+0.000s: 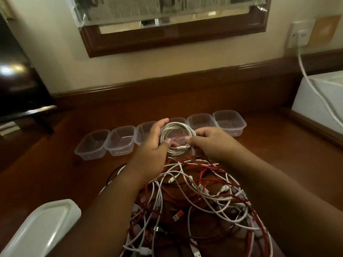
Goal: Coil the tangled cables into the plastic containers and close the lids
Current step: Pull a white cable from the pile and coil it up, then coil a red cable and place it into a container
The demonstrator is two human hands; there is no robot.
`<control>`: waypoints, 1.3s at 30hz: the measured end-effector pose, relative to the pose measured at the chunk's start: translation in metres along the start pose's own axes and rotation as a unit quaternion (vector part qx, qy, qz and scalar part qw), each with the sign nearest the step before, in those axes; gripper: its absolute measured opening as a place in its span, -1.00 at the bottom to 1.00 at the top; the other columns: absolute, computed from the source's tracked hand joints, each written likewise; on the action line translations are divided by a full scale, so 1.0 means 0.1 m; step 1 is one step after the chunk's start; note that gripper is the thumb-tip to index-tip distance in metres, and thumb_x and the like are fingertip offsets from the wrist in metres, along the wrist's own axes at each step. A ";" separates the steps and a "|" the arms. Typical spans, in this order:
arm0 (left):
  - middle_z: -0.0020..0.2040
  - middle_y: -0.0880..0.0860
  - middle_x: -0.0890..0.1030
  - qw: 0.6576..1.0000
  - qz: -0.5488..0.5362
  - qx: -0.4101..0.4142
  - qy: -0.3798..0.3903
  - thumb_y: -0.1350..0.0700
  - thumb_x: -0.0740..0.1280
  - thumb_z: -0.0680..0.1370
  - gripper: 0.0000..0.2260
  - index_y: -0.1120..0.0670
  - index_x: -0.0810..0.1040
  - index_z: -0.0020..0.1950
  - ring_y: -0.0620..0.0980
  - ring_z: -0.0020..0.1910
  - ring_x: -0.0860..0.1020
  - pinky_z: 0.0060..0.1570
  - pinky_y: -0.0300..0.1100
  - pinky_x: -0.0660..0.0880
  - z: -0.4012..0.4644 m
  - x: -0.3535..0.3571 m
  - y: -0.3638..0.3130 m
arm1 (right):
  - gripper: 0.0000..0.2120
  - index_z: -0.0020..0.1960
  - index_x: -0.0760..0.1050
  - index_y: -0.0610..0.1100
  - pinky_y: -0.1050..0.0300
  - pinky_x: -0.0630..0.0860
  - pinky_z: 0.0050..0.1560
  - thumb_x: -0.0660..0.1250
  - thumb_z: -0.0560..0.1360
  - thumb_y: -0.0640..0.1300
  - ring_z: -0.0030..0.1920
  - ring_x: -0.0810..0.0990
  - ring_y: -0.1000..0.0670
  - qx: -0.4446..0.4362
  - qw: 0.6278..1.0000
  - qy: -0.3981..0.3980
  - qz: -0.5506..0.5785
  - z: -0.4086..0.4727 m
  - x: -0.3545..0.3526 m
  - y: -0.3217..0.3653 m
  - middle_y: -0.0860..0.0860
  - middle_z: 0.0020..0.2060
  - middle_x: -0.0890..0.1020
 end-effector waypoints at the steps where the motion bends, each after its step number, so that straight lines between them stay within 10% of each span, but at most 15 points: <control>1: 0.20 -0.15 0.59 1.000 -0.009 -0.002 0.010 0.05 0.17 0.68 -0.59 -0.35 0.23 0.44 -0.02 0.09 0.61 0.18 0.00 0.56 0.05 -0.04 0.00 | -0.81 -0.06 0.61 -0.17 0.09 0.52 -0.19 0.36 0.57 -0.04 -0.29 0.57 0.02 0.010 1.000 0.012 0.017 0.05 -0.02 0.01 -0.05 -0.30 0.64; 4: 0.14 -0.10 0.62 0.999 -0.023 -0.030 0.031 -0.01 0.18 0.68 -0.64 -0.28 0.27 0.45 -0.07 0.14 0.60 0.24 0.04 0.51 0.24 -0.13 0.05 | -0.86 -0.04 0.62 -0.19 -0.03 0.62 -0.04 0.38 0.56 -0.12 -0.23 0.64 -0.04 0.017 1.000 -0.001 0.024 0.31 -0.12 0.01 -0.13 -0.20 0.69; 9: 0.05 0.00 0.61 0.995 0.074 -0.052 -0.031 0.06 0.28 0.64 -0.76 -0.02 0.47 0.31 -0.14 -0.05 0.57 -0.26 -0.37 0.47 0.68 -0.24 0.41 | -0.84 -0.14 0.63 -0.24 0.02 0.51 -0.20 0.42 0.53 -0.15 -0.29 0.56 -0.07 0.021 0.997 -0.067 -0.041 0.98 -0.30 -0.04 -0.20 -0.28 0.63; 15: 0.28 -0.06 0.54 0.927 0.370 0.024 0.057 -0.04 0.27 0.60 -0.69 -0.06 0.52 0.33 -0.04 0.21 0.52 0.18 -0.05 0.50 1.01 -0.10 0.73 | -0.74 -0.20 0.55 -0.25 0.19 0.35 -0.40 0.39 0.55 -0.07 -0.39 0.47 -0.02 0.027 0.962 -0.061 -0.264 1.67 -0.20 0.01 -0.09 -0.37 0.54; 19: 0.17 -0.04 0.57 0.877 0.467 0.085 0.077 -0.12 0.17 0.62 -0.72 -0.05 0.55 0.21 0.01 0.14 0.55 0.08 -0.05 0.50 1.14 0.00 0.80 | -0.72 -0.30 0.41 -0.16 0.20 0.31 -0.51 0.39 0.53 -0.14 -0.46 0.42 0.03 0.053 0.945 -0.055 -0.319 2.04 -0.02 -0.03 -0.02 -0.42 0.47; 25: 0.13 -0.04 0.60 0.870 0.468 0.135 0.073 -0.13 0.15 0.62 -0.68 -0.05 0.57 0.22 -0.03 0.08 0.56 0.06 -0.03 0.52 1.21 0.02 0.89 | -0.92 -0.14 0.50 -0.17 0.03 0.60 -0.17 0.35 0.52 -0.19 -0.23 0.63 -0.07 0.080 0.926 -0.054 -0.365 2.34 0.16 -0.18 -0.08 -0.23 0.61; 32: 0.11 -0.05 0.53 0.906 0.404 0.127 0.019 -0.11 0.24 0.60 -0.73 0.00 0.63 0.12 -0.04 0.10 0.46 0.11 -0.01 0.49 1.12 -0.01 0.88 | -0.90 -0.13 0.51 -0.14 0.06 0.55 -0.30 0.30 0.56 -0.16 -0.28 0.61 -0.06 0.056 0.913 -0.074 -0.398 2.39 0.18 -0.37 -0.07 -0.26 0.62; 39: -0.22 -0.08 0.62 0.940 0.329 -0.032 0.081 -0.14 0.34 0.54 -0.80 -0.06 0.59 -0.18 -0.08 -0.20 0.60 -0.10 0.01 0.62 0.92 0.10 0.87 | -0.87 -0.02 0.59 -0.12 -0.04 0.64 -0.09 0.25 0.57 -0.17 -0.15 0.63 -0.09 -0.003 0.923 -0.086 -0.375 2.10 0.05 -0.34 -0.08 -0.15 0.65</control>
Point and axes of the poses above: each hand's wrist, its own z-axis towards the middle knuckle, its own x-axis out of the palm, y = z × x, the point moved 3 cm from there along z, towards the middle knuckle
